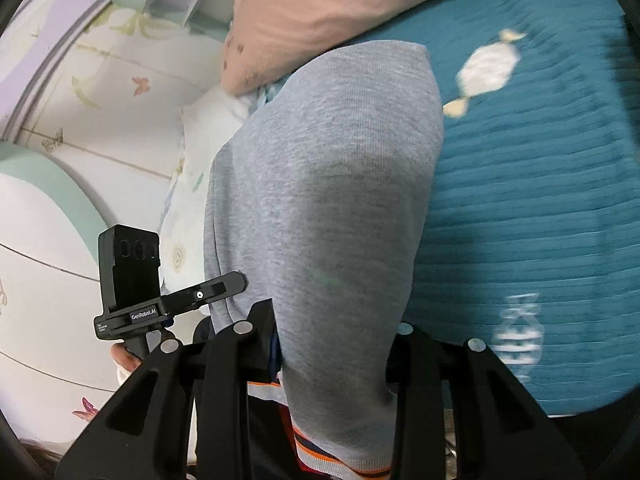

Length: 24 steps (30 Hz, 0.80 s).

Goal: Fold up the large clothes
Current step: 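Lift the folded grey jacket with both grippers and carry it onto the clothes pile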

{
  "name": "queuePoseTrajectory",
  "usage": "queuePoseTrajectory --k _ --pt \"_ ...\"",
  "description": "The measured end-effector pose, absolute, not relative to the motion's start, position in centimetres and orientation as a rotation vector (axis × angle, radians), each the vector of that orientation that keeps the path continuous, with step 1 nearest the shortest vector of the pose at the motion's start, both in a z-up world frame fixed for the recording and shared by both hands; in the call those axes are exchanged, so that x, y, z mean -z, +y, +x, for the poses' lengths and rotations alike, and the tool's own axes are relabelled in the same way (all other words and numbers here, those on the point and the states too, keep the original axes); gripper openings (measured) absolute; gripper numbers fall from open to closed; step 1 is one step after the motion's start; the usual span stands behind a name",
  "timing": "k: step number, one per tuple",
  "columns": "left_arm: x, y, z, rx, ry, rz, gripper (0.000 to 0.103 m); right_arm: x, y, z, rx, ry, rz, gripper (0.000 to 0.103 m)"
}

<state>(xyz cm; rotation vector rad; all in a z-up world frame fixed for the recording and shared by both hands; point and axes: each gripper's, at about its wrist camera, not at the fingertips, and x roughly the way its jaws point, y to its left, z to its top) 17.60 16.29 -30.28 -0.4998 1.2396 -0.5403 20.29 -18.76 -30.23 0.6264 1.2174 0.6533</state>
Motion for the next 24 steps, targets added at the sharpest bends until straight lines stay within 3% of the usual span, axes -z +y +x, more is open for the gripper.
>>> queuePoseTrajectory --k 24 --pt "20.1 -18.1 22.3 0.901 1.163 -0.230 0.032 18.7 -51.0 18.1 -0.266 0.962 0.623 0.030"
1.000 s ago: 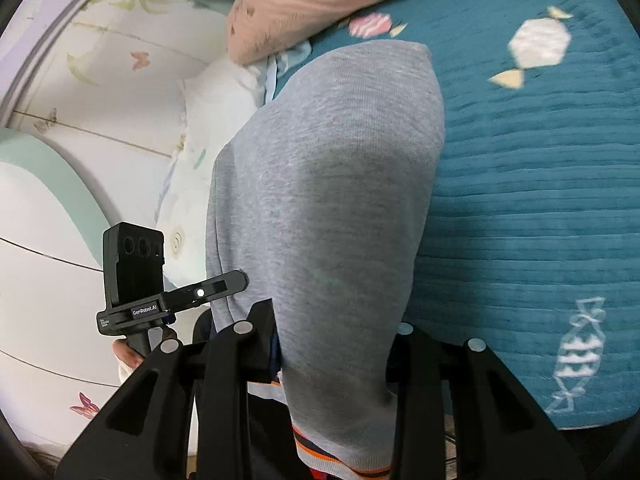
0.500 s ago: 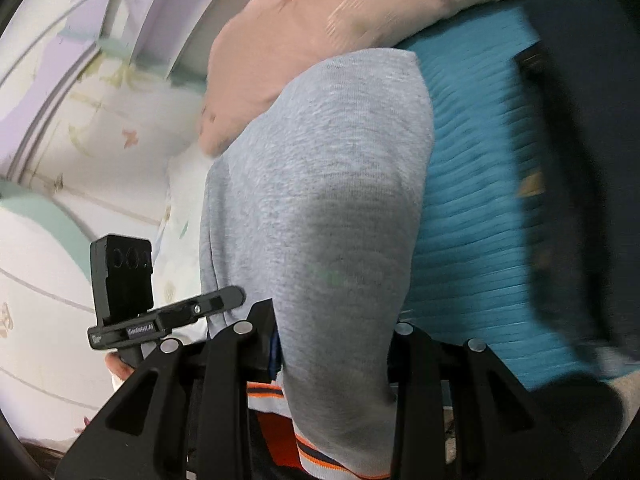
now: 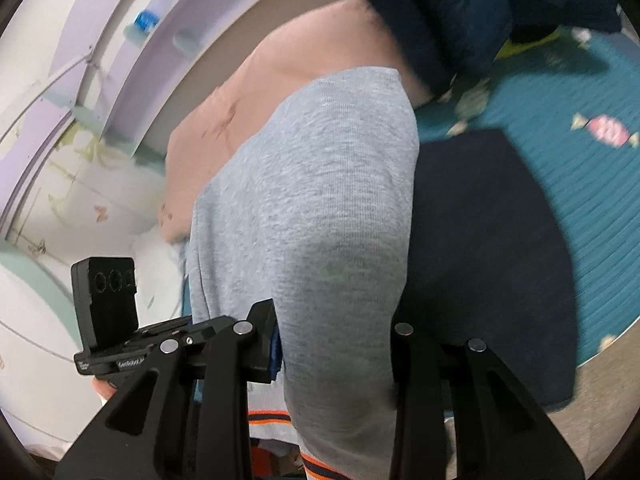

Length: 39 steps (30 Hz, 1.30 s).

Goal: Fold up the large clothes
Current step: 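Lift the folded grey jacket with both grippers and carry it onto the clothes pile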

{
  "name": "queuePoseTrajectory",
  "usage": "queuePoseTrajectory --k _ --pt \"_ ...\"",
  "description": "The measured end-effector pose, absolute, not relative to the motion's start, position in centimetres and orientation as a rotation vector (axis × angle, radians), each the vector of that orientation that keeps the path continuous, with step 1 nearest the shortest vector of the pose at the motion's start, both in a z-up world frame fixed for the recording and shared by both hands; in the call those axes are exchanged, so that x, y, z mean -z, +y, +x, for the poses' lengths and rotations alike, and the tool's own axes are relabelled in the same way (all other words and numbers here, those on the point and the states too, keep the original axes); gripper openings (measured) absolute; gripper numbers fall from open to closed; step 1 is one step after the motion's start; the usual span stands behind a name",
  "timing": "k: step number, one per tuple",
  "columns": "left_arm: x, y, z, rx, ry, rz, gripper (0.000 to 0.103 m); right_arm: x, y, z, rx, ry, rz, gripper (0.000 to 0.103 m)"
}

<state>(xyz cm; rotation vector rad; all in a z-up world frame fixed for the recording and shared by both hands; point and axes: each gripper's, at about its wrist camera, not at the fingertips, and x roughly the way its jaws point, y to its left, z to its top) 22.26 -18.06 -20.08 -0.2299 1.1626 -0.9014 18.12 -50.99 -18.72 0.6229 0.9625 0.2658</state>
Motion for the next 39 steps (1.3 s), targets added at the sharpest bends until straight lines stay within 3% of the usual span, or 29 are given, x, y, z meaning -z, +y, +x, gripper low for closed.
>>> queuePoseTrajectory --k 7,11,13,15,16,17,19,25,29,33,35,39 --pt "19.5 -25.1 24.2 0.944 1.156 -0.211 0.032 17.3 -56.9 19.5 -0.169 0.939 0.585 0.031" --pt "22.2 -27.9 25.8 0.950 1.196 -0.217 0.032 19.0 -58.6 21.0 -0.096 0.970 0.577 0.032" --pt "24.6 -29.1 27.0 0.905 1.237 -0.203 0.032 21.7 -59.1 22.0 -0.058 1.015 0.590 0.032" --pt "30.3 -29.8 28.3 0.779 1.355 -0.166 0.032 25.7 -59.2 23.3 -0.004 1.101 0.594 0.032" --pt "33.3 -29.8 28.8 0.730 1.395 -0.155 0.034 28.8 -58.8 24.1 0.051 1.163 0.569 0.038" --pt "34.7 -29.4 29.0 0.738 1.384 -0.196 0.035 31.6 -58.4 24.4 0.108 1.186 0.546 0.043" --pt "35.8 -27.6 29.3 0.779 1.352 -0.320 0.035 33.1 -58.5 24.0 0.109 1.127 0.573 0.043" --pt "35.0 -28.1 29.1 0.756 1.353 -0.229 0.037 32.3 -57.9 23.9 0.099 1.130 0.585 0.044" --pt "33.5 -28.2 28.4 0.745 1.390 -0.178 0.040 31.0 -58.4 23.5 0.129 1.147 0.623 0.059" --pt "30.4 -27.2 27.2 0.724 1.349 -0.097 0.041 29.1 -59.1 22.7 0.130 1.152 0.651 0.060" --pt "28.9 -26.7 26.6 0.722 1.305 -0.076 0.041 27.1 -59.1 21.7 0.168 1.109 0.617 0.071" --pt "25.9 -26.8 25.9 0.746 1.221 -0.063 0.045 23.0 -58.8 19.6 0.202 0.985 0.550 0.073"
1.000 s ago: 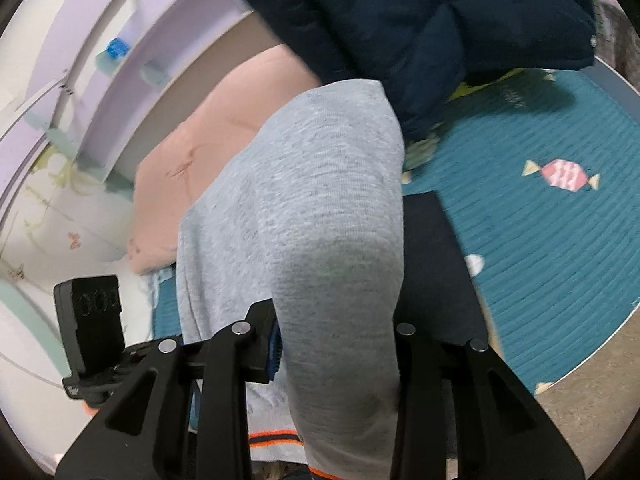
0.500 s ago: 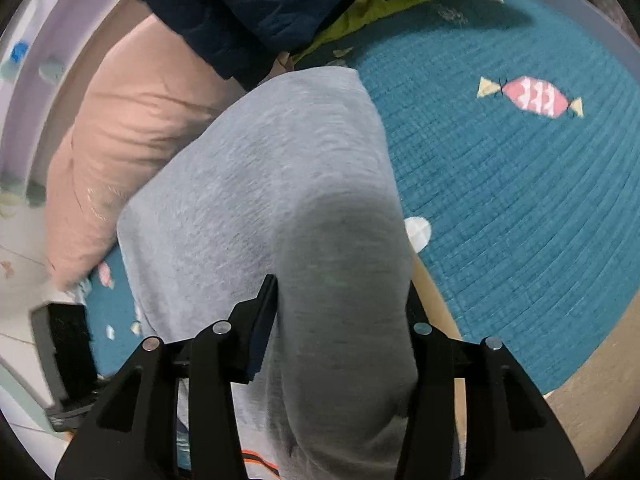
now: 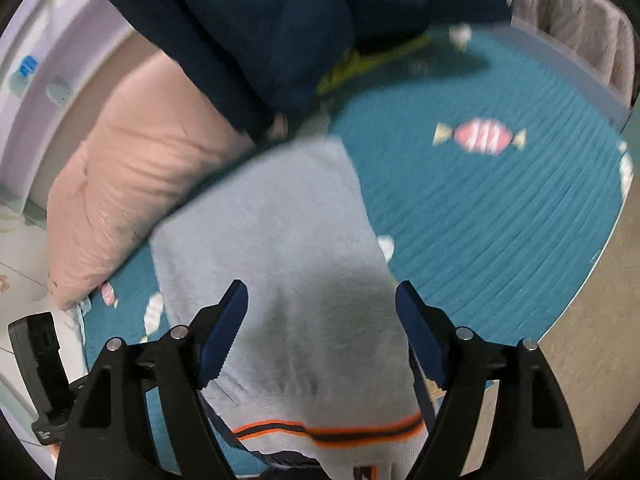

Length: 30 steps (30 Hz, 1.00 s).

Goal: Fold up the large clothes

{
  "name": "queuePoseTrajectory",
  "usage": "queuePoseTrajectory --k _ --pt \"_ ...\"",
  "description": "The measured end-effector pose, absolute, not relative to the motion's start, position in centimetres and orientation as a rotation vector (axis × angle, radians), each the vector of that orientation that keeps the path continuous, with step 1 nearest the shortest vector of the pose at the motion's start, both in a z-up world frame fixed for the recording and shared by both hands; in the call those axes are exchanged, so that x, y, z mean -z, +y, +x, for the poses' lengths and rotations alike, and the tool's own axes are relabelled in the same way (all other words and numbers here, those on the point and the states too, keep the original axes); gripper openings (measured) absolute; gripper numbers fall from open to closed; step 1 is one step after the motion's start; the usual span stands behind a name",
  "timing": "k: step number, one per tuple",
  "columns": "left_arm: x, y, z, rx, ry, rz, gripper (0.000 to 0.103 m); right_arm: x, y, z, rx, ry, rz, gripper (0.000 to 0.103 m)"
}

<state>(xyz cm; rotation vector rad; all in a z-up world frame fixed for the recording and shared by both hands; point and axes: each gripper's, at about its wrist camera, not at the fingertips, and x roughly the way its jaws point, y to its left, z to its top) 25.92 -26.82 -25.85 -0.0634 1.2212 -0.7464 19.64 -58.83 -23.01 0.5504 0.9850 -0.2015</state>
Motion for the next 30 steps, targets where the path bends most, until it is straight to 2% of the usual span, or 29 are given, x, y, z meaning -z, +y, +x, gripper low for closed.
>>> queuePoseTrajectory --k 4,5,6,8,9,10,11,12,13,17,21,25,28,29,30 --pt "24.5 -29.4 24.9 0.798 1.182 -0.055 0.045 20.5 -56.5 18.2 0.164 0.952 0.449 0.073" --pt "24.6 -29.8 24.6 0.808 1.178 -0.047 0.045 20.6 -55.9 18.0 0.161 0.962 0.419 0.069" --pt "25.0 -30.4 24.4 0.824 1.189 -0.043 0.045 21.0 -55.5 17.9 0.160 0.976 0.401 0.062" --pt "27.0 -31.1 24.3 0.826 1.250 -0.054 0.044 23.3 -55.0 18.1 0.159 1.084 0.398 0.024" --pt "28.6 -31.4 24.5 0.796 1.289 -0.058 0.041 25.4 -55.4 18.4 0.166 1.154 0.443 0.021" --pt "29.8 -31.4 24.4 0.776 1.317 -0.059 0.033 26.7 -55.6 18.2 0.176 1.179 0.474 0.020" --pt "31.8 -31.3 24.8 0.746 1.338 -0.057 0.030 28.3 -56.0 18.2 0.205 1.190 0.484 0.013" --pt "32.9 -31.1 25.2 0.747 1.329 -0.064 0.021 29.9 -56.3 18.3 0.239 1.201 0.472 0.010" --pt "33.6 -30.9 25.5 0.759 1.323 -0.078 0.014 31.3 -56.8 18.5 0.261 1.205 0.479 0.008" --pt "36.1 -29.9 27.4 0.842 1.369 -0.304 0.010 34.3 -59.0 18.6 0.305 1.166 0.589 0.008" --pt "34.0 -31.7 26.1 0.794 1.345 -0.093 0.009 32.7 -59.4 18.2 0.262 1.176 0.618 0.009" --pt "32.5 -32.1 24.3 0.830 1.393 -0.081 0.010 29.7 -59.0 16.0 0.217 1.177 0.669 0.012" --pt "33.6 -32.6 22.7 0.904 1.456 -0.128 0.010 29.3 -57.4 14.6 0.203 1.237 0.609 0.014" --pt "34.8 -32.9 22.3 0.883 1.477 -0.104 0.010 30.0 -57.0 14.3 0.211 1.244 0.588 0.011" --pt "36.1 -33.3 22.0 0.862 1.467 -0.070 0.004 31.0 -56.6 14.2 0.225 1.247 0.554 0.011"
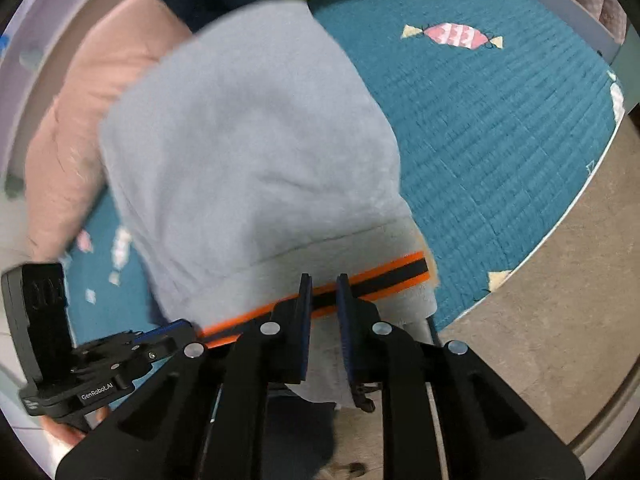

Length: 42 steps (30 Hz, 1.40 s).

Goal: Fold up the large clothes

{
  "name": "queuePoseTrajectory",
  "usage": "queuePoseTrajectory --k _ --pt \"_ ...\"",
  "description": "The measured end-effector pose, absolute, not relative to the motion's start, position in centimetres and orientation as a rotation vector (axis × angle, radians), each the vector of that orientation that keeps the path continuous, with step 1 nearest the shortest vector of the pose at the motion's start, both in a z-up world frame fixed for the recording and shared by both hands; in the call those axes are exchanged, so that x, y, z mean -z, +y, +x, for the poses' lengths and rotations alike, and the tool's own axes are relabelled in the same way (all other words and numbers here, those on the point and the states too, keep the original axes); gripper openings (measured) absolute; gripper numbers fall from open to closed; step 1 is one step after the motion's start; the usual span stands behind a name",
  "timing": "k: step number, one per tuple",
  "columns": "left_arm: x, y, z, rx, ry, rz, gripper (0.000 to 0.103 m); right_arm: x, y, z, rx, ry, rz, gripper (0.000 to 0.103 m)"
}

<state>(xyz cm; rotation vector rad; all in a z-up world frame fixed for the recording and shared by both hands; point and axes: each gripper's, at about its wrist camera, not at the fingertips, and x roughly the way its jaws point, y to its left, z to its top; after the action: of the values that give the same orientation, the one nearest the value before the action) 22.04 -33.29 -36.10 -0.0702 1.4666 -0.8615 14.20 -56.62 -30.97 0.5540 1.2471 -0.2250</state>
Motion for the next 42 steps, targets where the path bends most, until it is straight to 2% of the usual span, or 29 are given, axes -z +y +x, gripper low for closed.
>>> queuePoseTrajectory --k 4,8,11,15,19,22,25,28,31,35,36,37,39,42 --pt "38.3 -32.9 22.4 0.872 1.497 -0.153 0.002 33.8 -57.2 14.5 0.259 1.237 0.611 0.012" --pt "34.8 -33.7 22.8 0.894 1.446 -0.041 0.003 29.8 -57.8 14.9 0.193 1.197 0.627 0.014" --pt "31.0 -34.9 25.8 0.908 1.364 -0.077 0.003 25.6 -58.9 16.5 0.181 1.105 0.611 0.014" --pt "28.3 -36.3 30.6 0.831 1.281 -0.110 0.003 24.1 -61.7 21.5 0.201 1.092 0.616 0.014" --pt "28.6 -37.0 35.4 0.685 1.262 -0.113 0.002 25.3 -62.6 27.0 0.196 1.131 0.615 0.014" --pt "32.4 -38.2 37.4 0.613 1.301 -0.096 0.002 29.4 -62.8 31.0 0.177 1.204 0.628 0.014" --pt "34.0 -38.5 37.3 0.554 1.227 0.002 0.002 32.3 -61.8 32.3 0.188 1.149 0.649 0.012" --pt "33.5 -39.1 38.0 0.541 1.258 0.027 0.002 32.0 -62.0 33.3 0.163 1.155 0.688 0.010" --pt "31.0 -36.0 39.6 0.590 1.263 -0.008 0.002 29.0 -61.9 34.4 0.160 1.210 0.581 0.014" --pt "29.4 -35.6 41.4 0.600 1.249 -0.133 0.002 26.1 -62.2 35.4 0.137 1.127 0.582 0.014" --pt "29.8 -35.5 41.9 0.582 1.265 -0.151 0.002 26.3 -62.3 35.7 0.136 1.127 0.594 0.014" --pt "30.8 -35.6 42.2 0.561 1.299 -0.148 0.002 28.0 -62.0 36.3 0.151 1.186 0.577 0.008" --pt "32.8 -36.3 41.7 0.485 1.289 -0.022 0.002 30.5 -61.4 35.9 0.122 1.208 0.577 0.008" --pt "32.4 -37.4 39.9 0.438 1.220 0.116 0.002 31.6 -62.1 33.7 0.080 1.077 0.779 0.006"
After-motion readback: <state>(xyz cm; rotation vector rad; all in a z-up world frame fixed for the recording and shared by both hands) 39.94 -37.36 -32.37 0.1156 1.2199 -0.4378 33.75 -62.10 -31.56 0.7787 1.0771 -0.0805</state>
